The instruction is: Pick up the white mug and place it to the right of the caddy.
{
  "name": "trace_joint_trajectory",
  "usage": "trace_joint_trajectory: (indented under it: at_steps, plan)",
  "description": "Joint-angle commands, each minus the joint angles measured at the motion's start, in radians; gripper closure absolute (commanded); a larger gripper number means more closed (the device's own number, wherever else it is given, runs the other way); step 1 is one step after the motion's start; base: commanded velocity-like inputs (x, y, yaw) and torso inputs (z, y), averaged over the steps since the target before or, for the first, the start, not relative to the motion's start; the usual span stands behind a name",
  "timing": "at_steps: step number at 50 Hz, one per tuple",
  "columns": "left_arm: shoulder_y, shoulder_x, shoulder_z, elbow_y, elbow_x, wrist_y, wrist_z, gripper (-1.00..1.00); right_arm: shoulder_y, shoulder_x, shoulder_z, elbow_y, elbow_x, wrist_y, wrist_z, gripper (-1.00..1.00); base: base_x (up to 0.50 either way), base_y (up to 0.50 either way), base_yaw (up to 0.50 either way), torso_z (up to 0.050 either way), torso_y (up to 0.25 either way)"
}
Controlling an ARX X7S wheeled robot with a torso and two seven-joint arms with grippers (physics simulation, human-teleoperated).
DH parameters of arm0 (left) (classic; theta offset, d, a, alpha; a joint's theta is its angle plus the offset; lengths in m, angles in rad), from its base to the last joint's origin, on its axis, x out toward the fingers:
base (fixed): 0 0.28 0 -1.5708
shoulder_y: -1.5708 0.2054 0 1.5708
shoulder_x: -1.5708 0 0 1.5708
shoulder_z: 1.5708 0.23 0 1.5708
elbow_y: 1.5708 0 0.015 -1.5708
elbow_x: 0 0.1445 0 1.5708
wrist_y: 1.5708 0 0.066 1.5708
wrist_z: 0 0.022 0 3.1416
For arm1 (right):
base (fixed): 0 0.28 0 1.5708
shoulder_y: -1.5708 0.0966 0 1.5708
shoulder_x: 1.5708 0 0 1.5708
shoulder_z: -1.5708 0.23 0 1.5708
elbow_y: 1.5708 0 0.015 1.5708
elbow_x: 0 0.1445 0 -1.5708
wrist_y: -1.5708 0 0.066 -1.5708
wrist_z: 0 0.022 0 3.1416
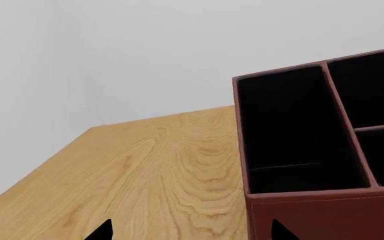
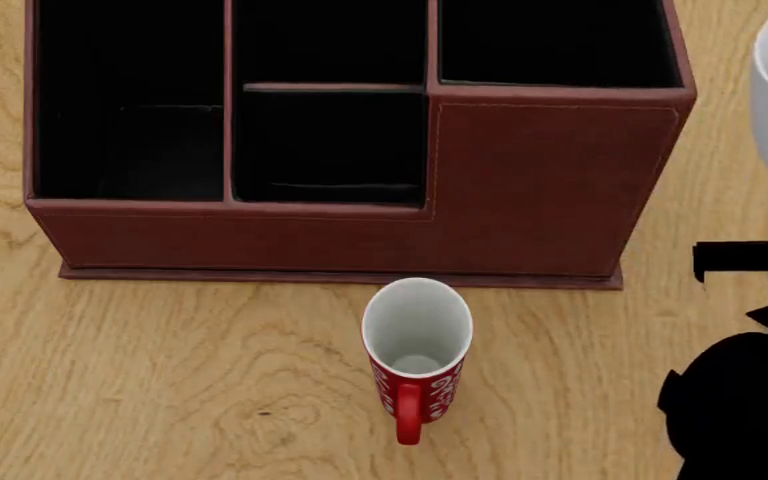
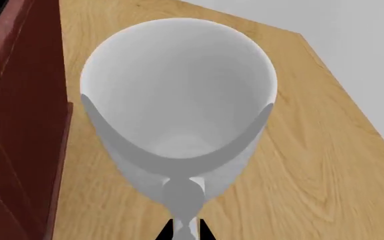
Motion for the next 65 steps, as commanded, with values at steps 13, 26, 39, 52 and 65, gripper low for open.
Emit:
trace_joint_trajectory:
  at_steps: [13, 26, 39, 52, 65]
  plan:
    - [-0.272, 0.041, 0.196, -0.199, 0.047, -0.064, -0.007, -1.00, 0.182, 0.034, 0.067, 0.549, 0.246, -0.270, 0.367, 1.00, 0.00, 0.00, 0.00, 0.000, 0.001]
    - [-0.307, 0.048, 0.228, -0.236, 0.064, -0.056, -0.005, -1.00, 0.203, 0.045, 0.095, 0.752, 0.320, -0.374, 0.484, 1.00, 0.00, 0.00, 0.00, 0.000, 0.001]
    - [-0.296, 0.039, 0.221, -0.224, 0.061, -0.055, -0.009, -1.00, 0.197, 0.063, 0.117, 0.856, 0.358, -0.427, 0.547, 1.00, 0.00, 0.00, 0.00, 0.001, 0.001]
    - [-0.306, 0.039, 0.231, -0.226, 0.065, -0.062, -0.013, -1.00, 0.179, 0.075, 0.140, 0.938, 0.393, -0.472, 0.597, 1.00, 0.00, 0.00, 0.00, 0.000, 0.001]
    - [-0.304, 0.036, 0.232, -0.221, 0.063, -0.061, -0.017, -1.00, 0.168, 0.082, 0.152, 0.971, 0.414, -0.484, 0.607, 1.00, 0.00, 0.00, 0.00, 0.000, 0.000]
